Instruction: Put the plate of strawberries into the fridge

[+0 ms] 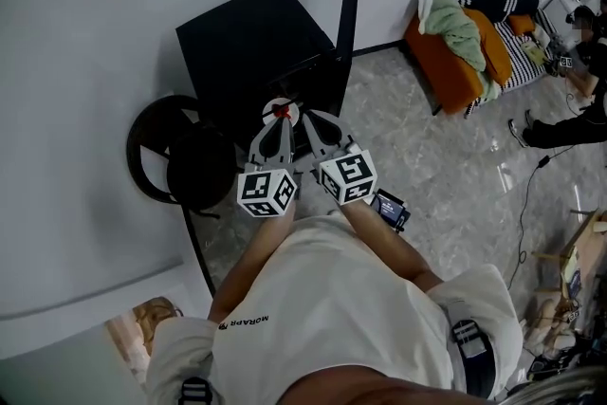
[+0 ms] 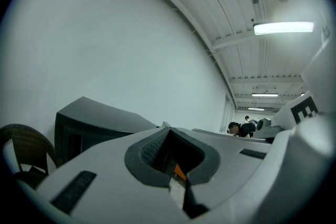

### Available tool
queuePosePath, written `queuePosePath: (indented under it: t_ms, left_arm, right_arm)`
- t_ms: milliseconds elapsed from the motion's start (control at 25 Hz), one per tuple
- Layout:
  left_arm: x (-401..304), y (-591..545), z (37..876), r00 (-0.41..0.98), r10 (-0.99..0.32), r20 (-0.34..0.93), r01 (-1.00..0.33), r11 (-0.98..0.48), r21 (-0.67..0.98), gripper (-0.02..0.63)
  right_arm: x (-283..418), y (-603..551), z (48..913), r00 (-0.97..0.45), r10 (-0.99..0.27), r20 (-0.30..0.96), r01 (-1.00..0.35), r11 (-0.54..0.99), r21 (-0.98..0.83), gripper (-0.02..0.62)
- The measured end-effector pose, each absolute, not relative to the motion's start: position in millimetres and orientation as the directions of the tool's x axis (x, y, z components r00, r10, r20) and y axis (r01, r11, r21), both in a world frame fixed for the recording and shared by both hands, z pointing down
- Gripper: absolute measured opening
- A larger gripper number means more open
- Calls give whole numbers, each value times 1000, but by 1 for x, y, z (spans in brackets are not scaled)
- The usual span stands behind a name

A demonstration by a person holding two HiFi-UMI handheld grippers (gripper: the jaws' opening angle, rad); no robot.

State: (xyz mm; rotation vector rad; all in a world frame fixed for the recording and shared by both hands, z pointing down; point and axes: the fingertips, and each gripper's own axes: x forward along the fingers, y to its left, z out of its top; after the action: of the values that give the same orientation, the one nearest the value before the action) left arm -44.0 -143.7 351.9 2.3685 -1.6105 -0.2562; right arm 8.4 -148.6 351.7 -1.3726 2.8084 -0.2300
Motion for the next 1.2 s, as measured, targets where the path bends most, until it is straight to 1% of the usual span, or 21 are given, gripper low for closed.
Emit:
queuePosePath:
  t_ms: [440, 560, 840, 1200]
  left_arm:
    - [-43, -146, 327, 315, -948, -42, -948, -316, 37, 0]
    - [-41, -147, 330, 305, -951, -45, -952, -306, 27, 0]
    - [-37, -148, 330, 313, -949, -47, -949, -314, 8, 0]
    - [-36, -148, 331, 316, -948, -43, -949, -316, -12, 0]
  right_arm:
    - [7, -150, 330, -599, -801, 4, -800, 598, -44, 14]
    - [8, -148, 331, -589, -808, -14, -808, 589, -24, 12]
    - [10, -150, 330, -572, -819, -46, -817, 574, -48, 12]
    - [10, -152, 328, -572, -819, -45, -818, 573, -49, 12]
